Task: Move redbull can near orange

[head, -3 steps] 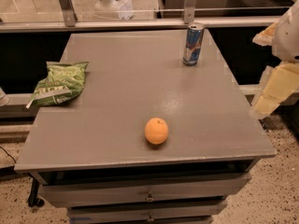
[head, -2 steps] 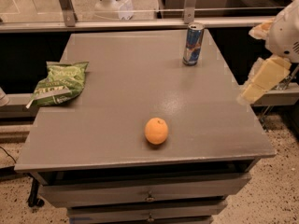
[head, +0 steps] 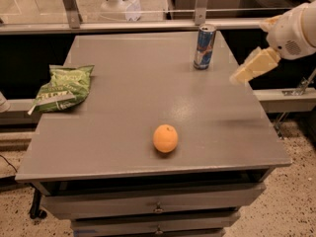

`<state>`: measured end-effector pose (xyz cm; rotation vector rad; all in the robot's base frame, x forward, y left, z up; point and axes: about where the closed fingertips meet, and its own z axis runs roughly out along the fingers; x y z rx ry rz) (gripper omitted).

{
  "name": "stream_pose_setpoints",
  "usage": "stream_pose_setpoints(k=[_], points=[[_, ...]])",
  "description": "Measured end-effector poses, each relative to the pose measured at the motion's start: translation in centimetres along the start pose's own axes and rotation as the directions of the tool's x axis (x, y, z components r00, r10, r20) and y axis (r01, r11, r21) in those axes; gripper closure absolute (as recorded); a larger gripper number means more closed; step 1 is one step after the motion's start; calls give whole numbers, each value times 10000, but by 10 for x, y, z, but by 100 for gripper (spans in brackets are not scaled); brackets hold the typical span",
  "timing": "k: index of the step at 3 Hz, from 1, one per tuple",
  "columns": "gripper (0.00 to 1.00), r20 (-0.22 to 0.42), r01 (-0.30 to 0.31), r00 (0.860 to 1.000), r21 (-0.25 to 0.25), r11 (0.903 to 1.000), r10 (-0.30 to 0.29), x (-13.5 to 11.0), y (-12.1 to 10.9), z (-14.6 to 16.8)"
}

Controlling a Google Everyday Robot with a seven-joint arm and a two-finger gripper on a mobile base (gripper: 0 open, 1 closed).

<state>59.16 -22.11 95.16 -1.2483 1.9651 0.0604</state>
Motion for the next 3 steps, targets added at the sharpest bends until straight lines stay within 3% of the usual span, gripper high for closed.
stream_pose_setpoints(k=[1,2,3], points=[[0,995,-872,9916,466,9951,823,5,-34,39],[0,2034,-1825,9639,365,9825,1715,7,-57,79],[0,2965,-2538,9241,49,9672,2410,-1,-71,110]])
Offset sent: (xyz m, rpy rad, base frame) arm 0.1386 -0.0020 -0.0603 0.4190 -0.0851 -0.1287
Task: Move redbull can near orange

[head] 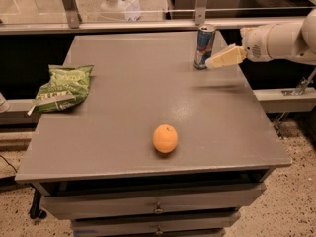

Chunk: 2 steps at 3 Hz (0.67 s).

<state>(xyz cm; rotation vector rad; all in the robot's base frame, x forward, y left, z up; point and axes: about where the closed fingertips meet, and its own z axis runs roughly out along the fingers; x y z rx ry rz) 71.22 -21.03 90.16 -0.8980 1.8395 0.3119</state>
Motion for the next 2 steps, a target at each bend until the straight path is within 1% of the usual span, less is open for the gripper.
stream_pose_setpoints(k=[1,2], points=[[0,804,-461,9956,-367,9983,489,-9,3,30],[0,1340,-723,9875,-839,9939,831,-15,12,52]])
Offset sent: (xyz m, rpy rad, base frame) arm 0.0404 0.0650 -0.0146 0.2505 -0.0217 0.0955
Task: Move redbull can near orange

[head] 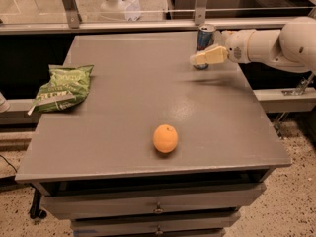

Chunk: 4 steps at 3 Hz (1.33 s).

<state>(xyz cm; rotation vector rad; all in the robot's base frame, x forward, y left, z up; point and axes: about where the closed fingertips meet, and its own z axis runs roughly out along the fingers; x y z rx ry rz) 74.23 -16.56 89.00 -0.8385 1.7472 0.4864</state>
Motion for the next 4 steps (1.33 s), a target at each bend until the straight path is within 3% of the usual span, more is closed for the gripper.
stream_pose_setpoints(k=[2,4], points=[[41,637,-87,9979,-628,9980,127,-5,17,17],[87,980,59,9952,-1113,9938,50,-15,35,-4]])
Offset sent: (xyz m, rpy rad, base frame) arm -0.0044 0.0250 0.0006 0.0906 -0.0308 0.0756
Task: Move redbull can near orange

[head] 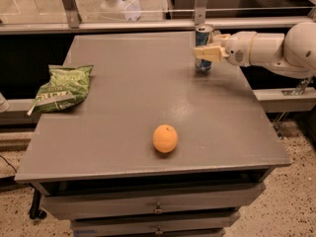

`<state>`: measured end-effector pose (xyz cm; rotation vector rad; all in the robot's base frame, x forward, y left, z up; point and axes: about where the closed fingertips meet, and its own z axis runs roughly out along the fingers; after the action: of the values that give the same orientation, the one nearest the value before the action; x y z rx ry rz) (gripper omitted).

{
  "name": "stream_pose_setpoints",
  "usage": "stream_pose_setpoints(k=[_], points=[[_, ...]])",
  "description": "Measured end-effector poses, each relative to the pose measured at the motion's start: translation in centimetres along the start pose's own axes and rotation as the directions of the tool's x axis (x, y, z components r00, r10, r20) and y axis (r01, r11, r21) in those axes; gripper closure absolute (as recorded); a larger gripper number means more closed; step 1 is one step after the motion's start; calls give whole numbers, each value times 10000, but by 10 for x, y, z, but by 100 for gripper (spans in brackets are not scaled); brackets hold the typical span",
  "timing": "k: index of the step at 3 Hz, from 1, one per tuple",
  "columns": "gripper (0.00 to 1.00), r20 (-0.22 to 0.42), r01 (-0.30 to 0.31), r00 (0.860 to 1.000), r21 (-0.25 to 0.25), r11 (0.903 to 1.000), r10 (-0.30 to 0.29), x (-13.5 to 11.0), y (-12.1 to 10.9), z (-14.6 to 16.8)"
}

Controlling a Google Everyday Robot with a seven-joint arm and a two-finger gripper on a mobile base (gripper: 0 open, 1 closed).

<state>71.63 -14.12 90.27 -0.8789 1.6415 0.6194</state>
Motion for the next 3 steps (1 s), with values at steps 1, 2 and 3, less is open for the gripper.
stream_pose_setpoints(k=[1,2,3], points=[[100,185,-52,9998,-600,9982,63,-5,22,-27],[100,274,-344,9989,-1404,9895,386,6,52,-55],[100,301,-708,9964,-2181,9734,792,22,83,-83]])
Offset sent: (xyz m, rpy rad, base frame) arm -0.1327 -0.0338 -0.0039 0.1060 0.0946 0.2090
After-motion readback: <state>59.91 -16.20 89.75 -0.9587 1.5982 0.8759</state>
